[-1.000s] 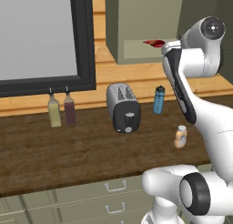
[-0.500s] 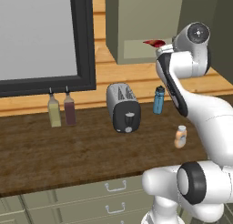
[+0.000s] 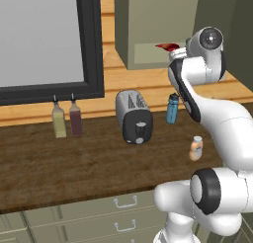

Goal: Put the shaker and condiment bottle from the counter next to their counterparts in the cabinet.

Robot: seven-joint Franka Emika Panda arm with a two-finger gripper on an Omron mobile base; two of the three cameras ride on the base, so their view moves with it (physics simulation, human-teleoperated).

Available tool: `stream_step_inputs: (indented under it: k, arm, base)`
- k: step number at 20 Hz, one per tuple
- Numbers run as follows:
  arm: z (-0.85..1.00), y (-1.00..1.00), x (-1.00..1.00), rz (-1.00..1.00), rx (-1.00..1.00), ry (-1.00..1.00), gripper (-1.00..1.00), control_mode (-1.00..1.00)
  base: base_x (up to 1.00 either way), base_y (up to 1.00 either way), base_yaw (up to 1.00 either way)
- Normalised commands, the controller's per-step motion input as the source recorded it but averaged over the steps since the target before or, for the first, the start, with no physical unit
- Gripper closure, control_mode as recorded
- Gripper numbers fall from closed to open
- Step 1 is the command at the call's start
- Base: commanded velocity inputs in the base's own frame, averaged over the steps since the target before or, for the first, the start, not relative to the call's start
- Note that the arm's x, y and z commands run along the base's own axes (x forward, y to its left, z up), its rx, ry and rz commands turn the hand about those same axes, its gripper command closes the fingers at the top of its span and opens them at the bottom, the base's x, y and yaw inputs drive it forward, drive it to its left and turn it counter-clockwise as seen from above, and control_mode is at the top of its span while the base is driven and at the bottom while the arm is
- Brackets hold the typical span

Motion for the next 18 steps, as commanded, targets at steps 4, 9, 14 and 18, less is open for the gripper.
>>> stream_step_inputs:
  k: [4,9,14,18]
  arm:
    - [0.0,-0.37,0.07,-0.05,0.0,-0.02,1.0,-1.0]
    - [0.0,-0.15,0.29,-0.09,0.0,0.0,1.0,-1.0]
    - [0.0,-0.04,0.32,-0.15,0.05,0.0,1.0,-1.0]
    - [-0.01,-0.03,0.03,-0.03,0.03,0.0,1.0,-1.0]
  base:
    - [0.0,0.0,0.0]
    - [0.0,0.0,0.0]
    - [0.0,0.0,0.0]
    - [0.0,0.0,0.0]
